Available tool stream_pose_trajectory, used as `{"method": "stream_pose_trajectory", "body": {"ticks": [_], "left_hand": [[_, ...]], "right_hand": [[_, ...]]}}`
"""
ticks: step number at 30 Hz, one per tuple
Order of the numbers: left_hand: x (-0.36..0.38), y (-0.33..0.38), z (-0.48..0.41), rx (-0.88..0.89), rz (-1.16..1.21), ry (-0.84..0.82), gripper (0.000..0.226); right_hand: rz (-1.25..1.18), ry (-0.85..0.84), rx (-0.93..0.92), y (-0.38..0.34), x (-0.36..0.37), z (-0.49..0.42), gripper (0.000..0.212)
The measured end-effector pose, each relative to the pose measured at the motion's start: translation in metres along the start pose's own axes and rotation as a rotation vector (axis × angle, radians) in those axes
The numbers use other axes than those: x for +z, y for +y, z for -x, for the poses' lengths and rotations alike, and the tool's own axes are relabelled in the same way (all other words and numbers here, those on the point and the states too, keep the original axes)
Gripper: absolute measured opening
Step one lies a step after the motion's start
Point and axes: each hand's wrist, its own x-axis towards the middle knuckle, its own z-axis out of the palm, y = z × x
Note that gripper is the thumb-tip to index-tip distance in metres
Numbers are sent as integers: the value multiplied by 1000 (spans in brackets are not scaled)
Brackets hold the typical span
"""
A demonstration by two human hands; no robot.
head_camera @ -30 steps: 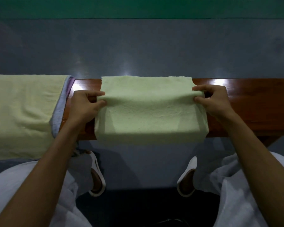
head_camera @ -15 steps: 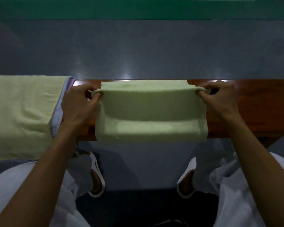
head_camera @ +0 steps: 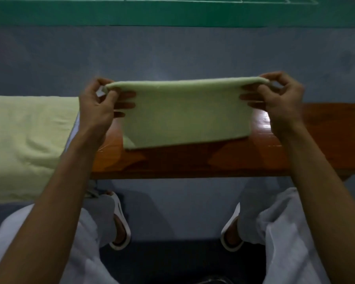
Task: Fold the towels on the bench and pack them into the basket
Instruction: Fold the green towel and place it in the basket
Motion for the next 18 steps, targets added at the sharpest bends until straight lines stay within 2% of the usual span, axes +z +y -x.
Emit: {"method": "stream_pose_trajectory", "body": {"ticks": [3,6,8,10,13,16,18], "left_hand": [[-12,3,4,37,6,8,23],[-28,-9,12,13,-211,-137,11],[-36,-21,19,-36,-453,-295,12],[-37,-31,25,-114,-631,-453,14],[-36,-33,27,-260,-722,-624,5],[-33,-30,24,-340,-667,-610,34],[-29,-33,24,-251,-720,-448,43]], "right_hand": [[-93,-26,-51,-4,-12,6,17],[-102,-93,72,6,-24,18,15],[43,-180,217,11,-32,26,5],[293,-326,376,17,-38,33,14],[568,-498,530,25,-42,36,21],[716,-538,551,23,-43,33,29],[783,-571,651,18,-42,31,37]]}}
